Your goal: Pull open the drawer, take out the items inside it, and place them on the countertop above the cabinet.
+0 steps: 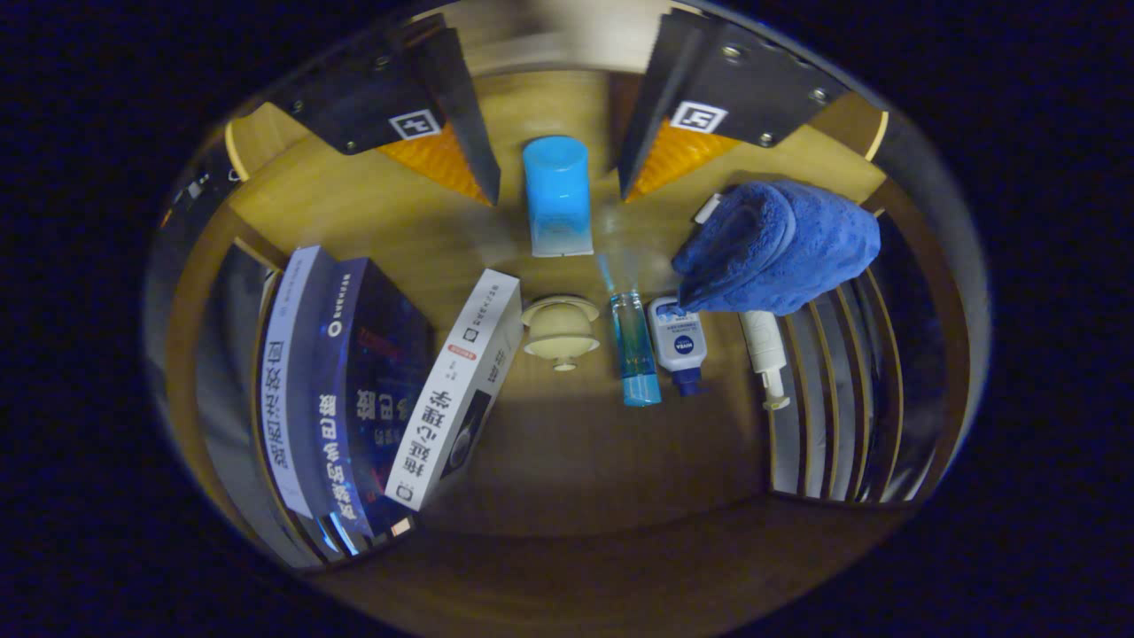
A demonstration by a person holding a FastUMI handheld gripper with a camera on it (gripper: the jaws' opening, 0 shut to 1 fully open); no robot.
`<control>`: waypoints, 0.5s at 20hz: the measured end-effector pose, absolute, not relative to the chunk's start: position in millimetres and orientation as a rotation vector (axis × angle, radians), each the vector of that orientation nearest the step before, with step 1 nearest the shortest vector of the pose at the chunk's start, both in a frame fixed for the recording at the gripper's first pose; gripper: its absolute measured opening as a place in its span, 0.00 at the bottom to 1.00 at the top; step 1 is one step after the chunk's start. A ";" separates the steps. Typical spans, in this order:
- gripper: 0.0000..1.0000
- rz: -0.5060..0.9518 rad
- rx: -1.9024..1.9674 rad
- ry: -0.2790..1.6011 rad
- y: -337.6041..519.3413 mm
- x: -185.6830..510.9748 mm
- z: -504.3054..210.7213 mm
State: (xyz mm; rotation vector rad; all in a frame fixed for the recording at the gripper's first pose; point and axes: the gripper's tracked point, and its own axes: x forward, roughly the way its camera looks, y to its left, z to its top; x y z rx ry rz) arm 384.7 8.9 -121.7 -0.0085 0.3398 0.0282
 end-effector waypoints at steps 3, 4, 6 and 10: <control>0.96 0.025 -0.026 0.324 13.2 356.8 -104.7; 0.97 0.024 -0.020 0.323 14.7 346.2 -99.7; 0.99 0.023 0.001 0.302 19.7 325.7 -86.3; 0.99 0.042 0.037 0.277 27.0 277.3 -66.3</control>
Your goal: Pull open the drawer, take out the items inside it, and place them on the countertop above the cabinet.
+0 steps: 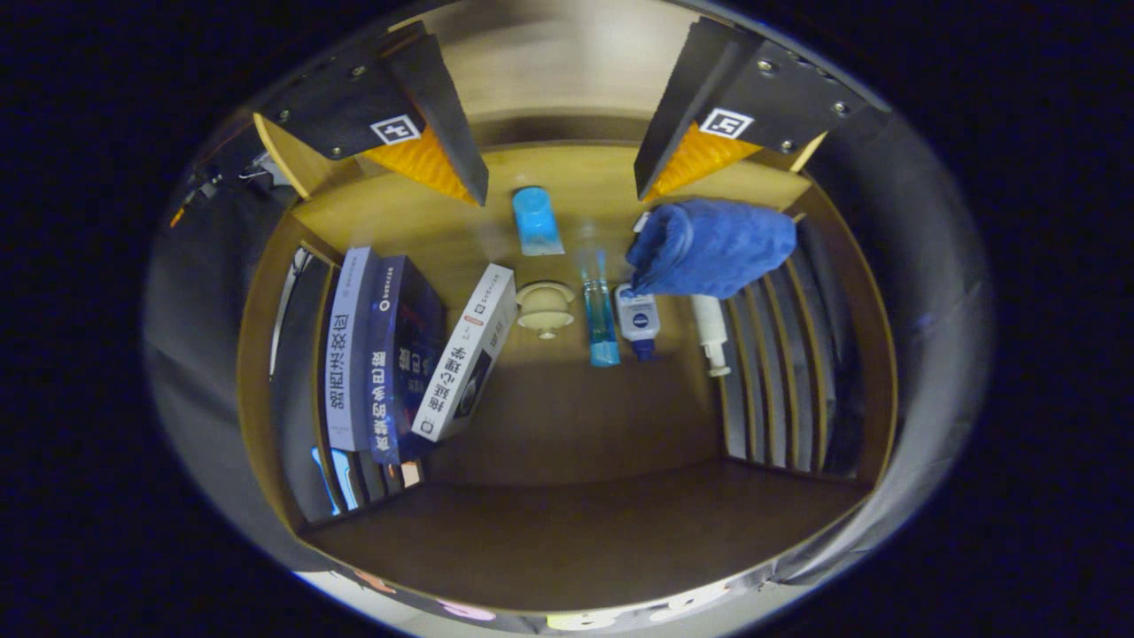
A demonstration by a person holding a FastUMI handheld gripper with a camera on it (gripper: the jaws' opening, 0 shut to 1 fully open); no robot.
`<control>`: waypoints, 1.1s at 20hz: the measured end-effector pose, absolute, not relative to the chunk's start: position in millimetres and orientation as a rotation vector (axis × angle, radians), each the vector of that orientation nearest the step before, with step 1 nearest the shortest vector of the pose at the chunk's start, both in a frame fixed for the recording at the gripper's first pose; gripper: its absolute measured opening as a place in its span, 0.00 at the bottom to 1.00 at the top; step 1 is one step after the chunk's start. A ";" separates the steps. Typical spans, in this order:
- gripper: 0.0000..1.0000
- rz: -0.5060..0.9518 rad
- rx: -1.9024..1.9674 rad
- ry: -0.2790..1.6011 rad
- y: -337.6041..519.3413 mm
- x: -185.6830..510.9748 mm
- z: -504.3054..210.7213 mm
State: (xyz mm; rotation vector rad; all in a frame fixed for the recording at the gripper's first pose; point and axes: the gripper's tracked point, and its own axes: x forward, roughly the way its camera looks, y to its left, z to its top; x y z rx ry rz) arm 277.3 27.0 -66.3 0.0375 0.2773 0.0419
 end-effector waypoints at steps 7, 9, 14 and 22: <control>0.99 0.038 0.066 0.186 22.7 178.4 -36.3; 0.98 0.046 0.049 0.169 22.4 150.3 -35.2; 0.98 0.050 0.034 0.155 23.8 92.2 -54.3; 0.98 -0.007 0.067 0.100 5.9 58.3 -115.8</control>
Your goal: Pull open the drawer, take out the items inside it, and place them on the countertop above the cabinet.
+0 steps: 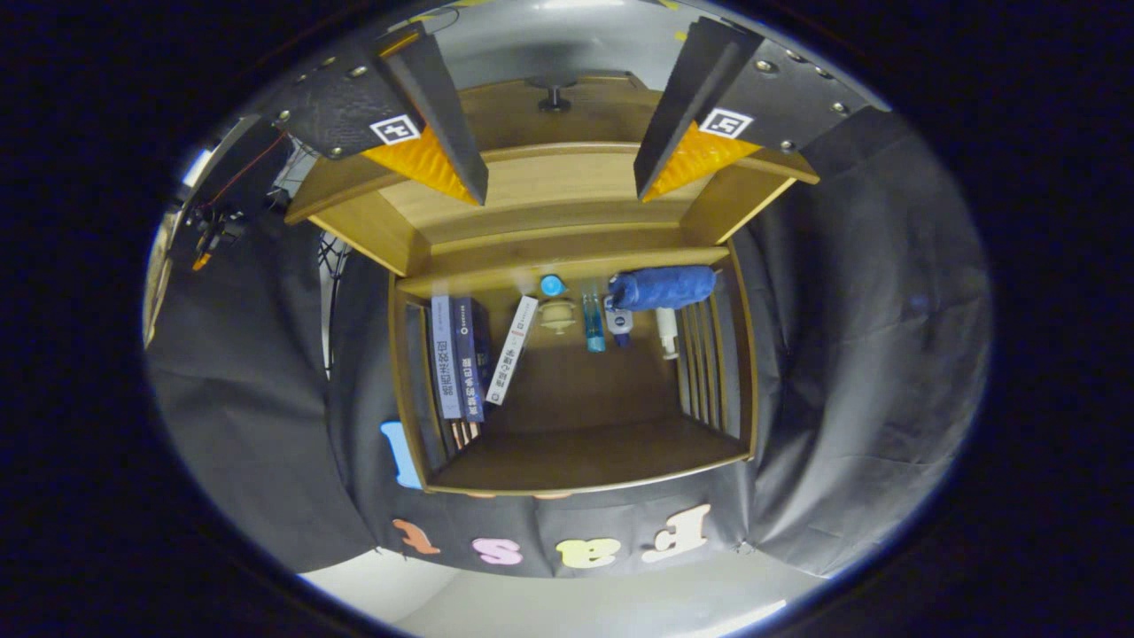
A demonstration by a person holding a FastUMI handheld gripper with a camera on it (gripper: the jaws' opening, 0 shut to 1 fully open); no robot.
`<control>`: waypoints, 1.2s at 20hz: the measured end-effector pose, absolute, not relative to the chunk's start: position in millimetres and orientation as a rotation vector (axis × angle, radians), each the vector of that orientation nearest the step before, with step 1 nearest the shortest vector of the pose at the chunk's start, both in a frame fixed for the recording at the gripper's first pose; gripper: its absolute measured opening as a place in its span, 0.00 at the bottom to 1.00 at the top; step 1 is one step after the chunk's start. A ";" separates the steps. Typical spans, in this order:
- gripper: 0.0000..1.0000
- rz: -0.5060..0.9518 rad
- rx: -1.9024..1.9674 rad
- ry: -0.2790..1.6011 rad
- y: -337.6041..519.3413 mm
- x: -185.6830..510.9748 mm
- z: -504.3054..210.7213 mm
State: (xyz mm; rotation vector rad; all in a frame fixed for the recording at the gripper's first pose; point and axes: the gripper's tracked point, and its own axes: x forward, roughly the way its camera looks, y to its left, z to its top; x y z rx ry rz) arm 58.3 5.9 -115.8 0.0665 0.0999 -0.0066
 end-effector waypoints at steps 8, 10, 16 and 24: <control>0.99 0.003 0.069 0.177 5.6 79.0 -187.8; 0.98 0.000 0.077 0.141 2.6 87.2 -185.9; 0.98 0.034 0.119 0.112 -1.1 110.7 -181.1; 0.99 0.034 0.108 0.123 -0.3 164.0 -174.1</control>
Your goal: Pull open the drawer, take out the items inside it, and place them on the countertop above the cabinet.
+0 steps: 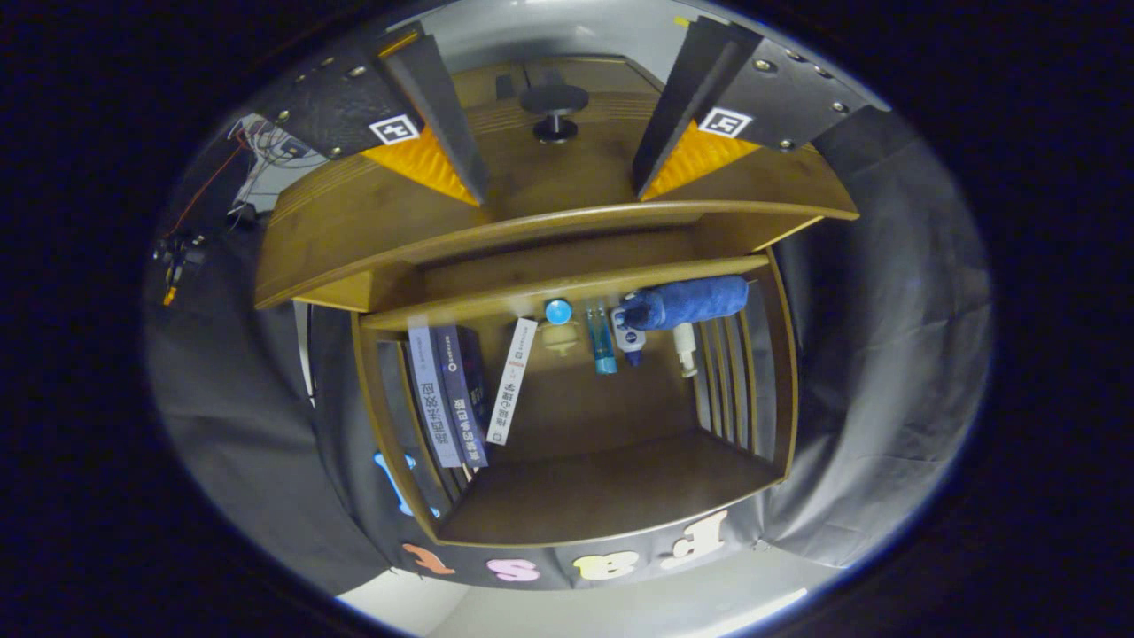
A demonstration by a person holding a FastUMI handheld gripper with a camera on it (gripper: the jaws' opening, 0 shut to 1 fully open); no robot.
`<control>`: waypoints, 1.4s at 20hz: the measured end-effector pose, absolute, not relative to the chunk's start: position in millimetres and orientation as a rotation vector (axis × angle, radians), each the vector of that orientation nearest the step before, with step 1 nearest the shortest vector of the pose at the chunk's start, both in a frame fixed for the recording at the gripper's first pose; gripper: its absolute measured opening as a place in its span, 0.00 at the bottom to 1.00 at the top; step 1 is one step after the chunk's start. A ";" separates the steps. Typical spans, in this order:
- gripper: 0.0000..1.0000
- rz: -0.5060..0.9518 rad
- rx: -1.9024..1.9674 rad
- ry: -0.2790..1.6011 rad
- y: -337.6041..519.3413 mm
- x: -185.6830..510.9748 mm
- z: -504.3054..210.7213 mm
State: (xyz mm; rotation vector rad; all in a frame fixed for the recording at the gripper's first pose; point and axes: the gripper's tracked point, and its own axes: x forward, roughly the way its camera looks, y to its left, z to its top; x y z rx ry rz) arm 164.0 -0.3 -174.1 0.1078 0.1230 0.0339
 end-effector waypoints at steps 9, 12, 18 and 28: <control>0.99 0.022 0.097 0.093 8.6 240.5 -175.8; 0.99 0.011 0.037 0.093 12.8 266.7 -179.8; 0.99 0.011 0.003 0.117 15.1 295.5 -181.1; 0.99 0.022 -0.005 0.171 20.3 248.0 -158.1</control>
